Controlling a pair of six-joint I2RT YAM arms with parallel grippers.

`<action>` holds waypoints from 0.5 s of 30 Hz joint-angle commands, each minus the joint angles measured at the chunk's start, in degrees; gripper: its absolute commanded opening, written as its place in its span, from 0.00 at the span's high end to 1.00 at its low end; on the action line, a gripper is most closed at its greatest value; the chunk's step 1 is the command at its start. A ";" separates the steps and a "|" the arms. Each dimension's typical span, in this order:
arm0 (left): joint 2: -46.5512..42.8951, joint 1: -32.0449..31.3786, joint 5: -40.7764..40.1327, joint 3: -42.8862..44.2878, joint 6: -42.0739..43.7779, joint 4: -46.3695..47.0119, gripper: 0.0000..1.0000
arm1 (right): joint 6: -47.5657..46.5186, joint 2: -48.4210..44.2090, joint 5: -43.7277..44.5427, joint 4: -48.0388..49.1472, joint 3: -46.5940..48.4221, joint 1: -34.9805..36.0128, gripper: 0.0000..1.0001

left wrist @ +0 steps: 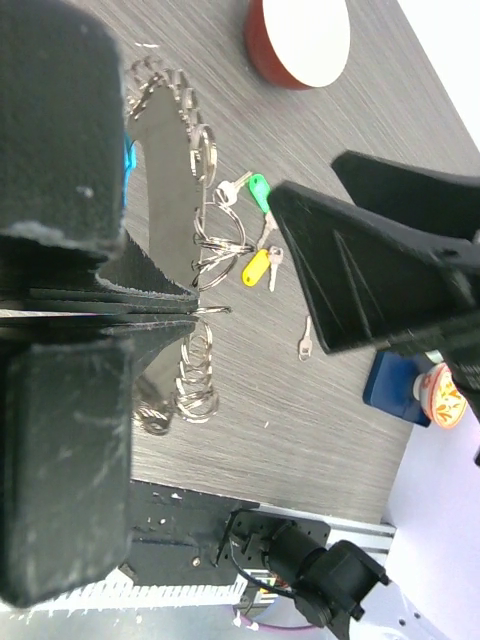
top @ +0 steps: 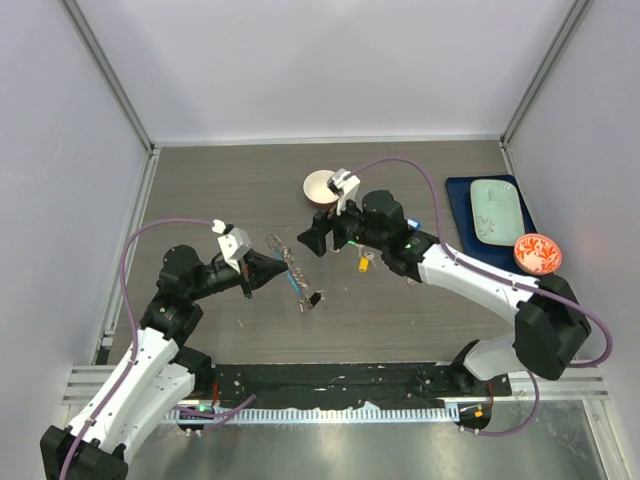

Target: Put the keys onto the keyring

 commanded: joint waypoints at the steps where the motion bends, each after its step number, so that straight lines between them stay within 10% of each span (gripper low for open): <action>1: -0.23 0.01 -2.12 2.34 1.51 0.57 1.00 | -0.94 -6.12 -1.84 2.50 -1.14 0.00 0.16; 15: -0.59 0.01 -0.98 1.81 1.08 1.97 1.00 | -0.33 -3.58 -15.84 9.27 -2.20 1.58 0.16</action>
